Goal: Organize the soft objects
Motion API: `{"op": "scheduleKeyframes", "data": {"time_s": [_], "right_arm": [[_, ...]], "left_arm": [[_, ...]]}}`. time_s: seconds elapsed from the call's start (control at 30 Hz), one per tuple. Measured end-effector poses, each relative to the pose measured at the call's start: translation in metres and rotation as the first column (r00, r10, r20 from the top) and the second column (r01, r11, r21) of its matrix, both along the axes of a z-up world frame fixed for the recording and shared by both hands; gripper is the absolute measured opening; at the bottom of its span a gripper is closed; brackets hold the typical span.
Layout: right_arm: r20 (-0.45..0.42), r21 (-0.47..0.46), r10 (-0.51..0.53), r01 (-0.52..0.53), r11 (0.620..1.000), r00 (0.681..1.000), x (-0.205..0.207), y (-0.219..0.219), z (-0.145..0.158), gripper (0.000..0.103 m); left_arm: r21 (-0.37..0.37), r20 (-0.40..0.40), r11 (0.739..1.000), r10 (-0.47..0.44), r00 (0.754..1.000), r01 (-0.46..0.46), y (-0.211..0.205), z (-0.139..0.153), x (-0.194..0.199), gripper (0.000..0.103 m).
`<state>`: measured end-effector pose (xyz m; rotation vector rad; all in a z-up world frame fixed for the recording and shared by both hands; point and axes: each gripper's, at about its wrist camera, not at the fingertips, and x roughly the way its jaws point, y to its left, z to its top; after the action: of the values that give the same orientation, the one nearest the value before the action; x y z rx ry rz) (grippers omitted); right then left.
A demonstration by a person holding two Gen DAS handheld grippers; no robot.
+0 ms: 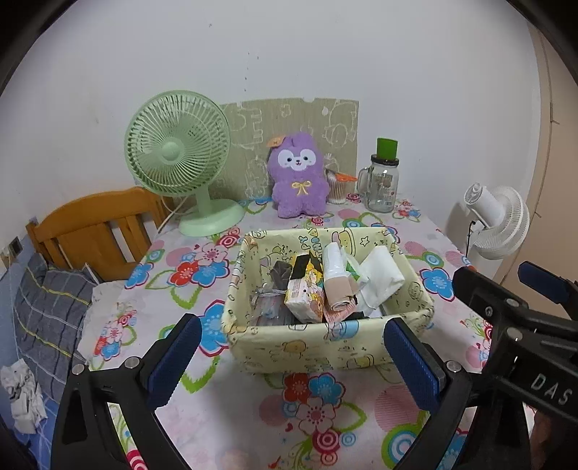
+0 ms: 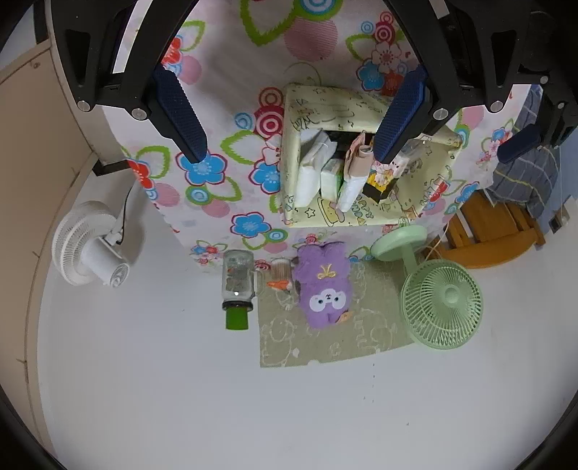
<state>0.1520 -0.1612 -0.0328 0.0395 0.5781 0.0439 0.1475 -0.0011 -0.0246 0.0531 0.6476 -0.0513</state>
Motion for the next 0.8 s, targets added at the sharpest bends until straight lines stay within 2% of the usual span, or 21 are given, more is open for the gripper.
{"op": "scheduleKeyframes", "data": {"time_s": [0.23, 0.33, 0.5, 0.8], "right_arm": [[0.044, -0.003, 0.000, 0.000, 1.000, 0.999, -0.034, -0.006, 0.014, 0.095], [0.064, 0.001, -0.007, 0.007, 1.000, 0.998, -0.048, -0.009, 0.019, 0.099], [0.099, -0.007, -0.020, 0.021, 1.000, 0.995, -0.069, -0.014, 0.029, 0.100], [0.156, -0.037, -0.024, 0.030, 0.999, 0.987, -0.099, -0.015, 0.044, 0.101]], "left_arm": [[-0.006, 0.043, 1.000, 0.022, 0.999, -0.021, 0.008, 0.015, -0.032, 0.102], [-0.016, 0.063, 0.999, 0.030, 0.998, -0.029, 0.012, 0.022, -0.046, 0.102], [-0.024, 0.097, 0.999, 0.043, 0.994, -0.040, 0.016, 0.034, -0.065, 0.103], [-0.045, 0.147, 0.999, 0.035, 0.989, -0.028, 0.016, 0.052, -0.092, 0.103]]}}
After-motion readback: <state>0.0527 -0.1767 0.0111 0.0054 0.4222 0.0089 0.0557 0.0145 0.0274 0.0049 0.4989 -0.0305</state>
